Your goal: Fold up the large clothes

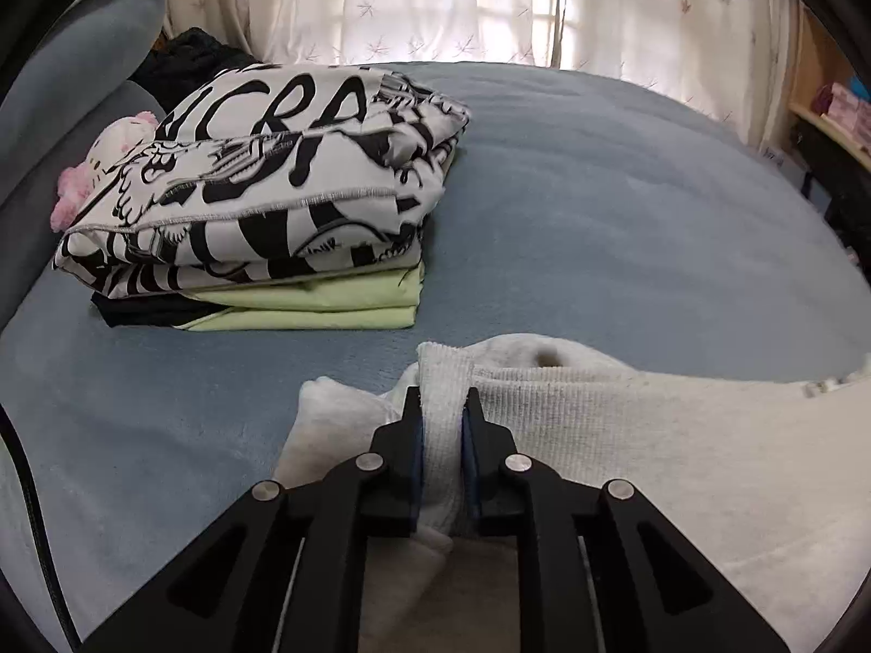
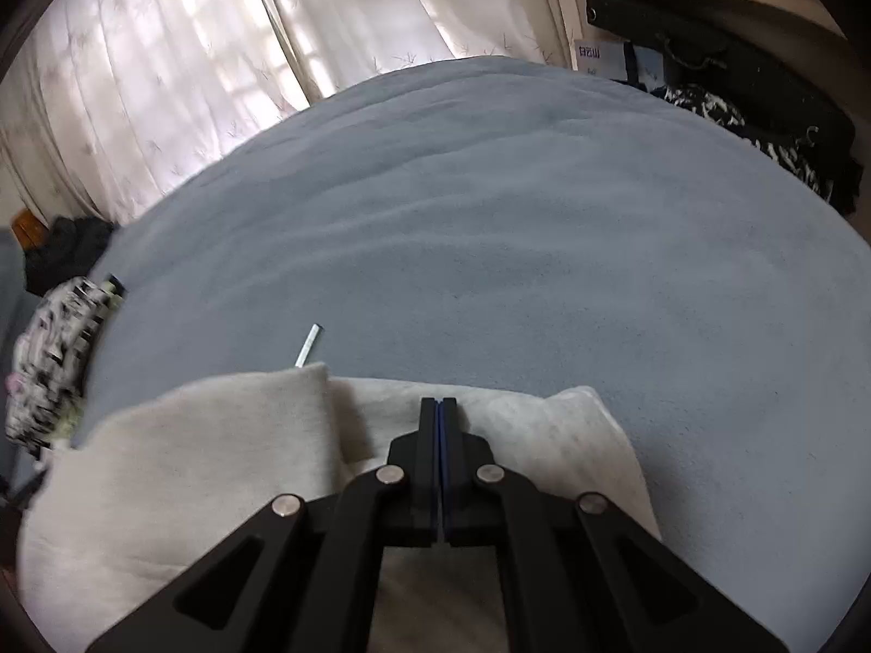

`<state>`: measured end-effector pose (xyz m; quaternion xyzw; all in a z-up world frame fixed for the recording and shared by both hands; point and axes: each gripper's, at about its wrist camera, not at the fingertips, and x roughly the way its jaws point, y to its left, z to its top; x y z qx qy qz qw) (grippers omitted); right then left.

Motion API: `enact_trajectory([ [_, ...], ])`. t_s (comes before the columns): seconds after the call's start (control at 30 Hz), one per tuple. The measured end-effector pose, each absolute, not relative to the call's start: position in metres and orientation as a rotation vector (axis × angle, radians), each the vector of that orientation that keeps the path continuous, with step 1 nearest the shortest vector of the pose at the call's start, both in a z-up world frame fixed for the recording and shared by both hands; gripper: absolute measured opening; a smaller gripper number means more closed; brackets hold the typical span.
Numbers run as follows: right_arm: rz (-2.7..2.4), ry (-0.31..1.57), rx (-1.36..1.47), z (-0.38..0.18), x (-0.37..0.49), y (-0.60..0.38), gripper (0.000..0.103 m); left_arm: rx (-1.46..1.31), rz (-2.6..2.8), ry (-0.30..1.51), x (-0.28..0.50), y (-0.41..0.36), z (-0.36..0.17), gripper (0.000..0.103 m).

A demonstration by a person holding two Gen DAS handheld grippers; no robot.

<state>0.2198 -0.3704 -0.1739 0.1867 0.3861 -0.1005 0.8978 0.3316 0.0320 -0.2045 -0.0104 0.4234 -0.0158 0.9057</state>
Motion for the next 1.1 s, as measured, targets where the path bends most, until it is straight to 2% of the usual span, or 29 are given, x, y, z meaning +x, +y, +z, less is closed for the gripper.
enact_trajectory([
  [0.13,-0.158,0.753,0.433,-0.131,0.202,-0.361,0.001,0.000,-0.036,0.827,0.312,0.033,-0.169,0.016],
  [0.23,-0.092,0.704,0.399,-0.096,0.181,-0.335,0.006,-0.037,-0.075,0.777,0.286,0.031,-0.135,0.016],
  [0.4,0.139,0.677,0.388,-0.071,0.150,-0.262,0.007,-0.163,-0.255,0.797,0.243,-0.003,-0.104,0.016],
  [0.53,0.222,0.734,0.365,-0.091,0.147,-0.200,0.007,-0.221,-0.392,0.866,0.219,-0.060,-0.120,0.016],
  [0.67,0.166,0.800,0.312,-0.138,0.157,-0.179,0.007,-0.217,-0.365,0.996,0.224,-0.085,-0.170,0.016],
  [0.7,0.155,0.794,0.281,-0.150,0.158,-0.179,0.004,-0.226,-0.357,1.020,0.228,-0.084,-0.186,0.016],
  [0.87,0.113,0.740,0.133,-0.167,0.153,-0.165,0.002,-0.119,-0.319,0.928,0.216,-0.097,-0.205,0.015],
  [1.1,0.177,0.785,0.203,-0.154,0.153,-0.187,0.002,-0.071,-0.318,0.888,0.208,-0.100,-0.205,0.015],
])
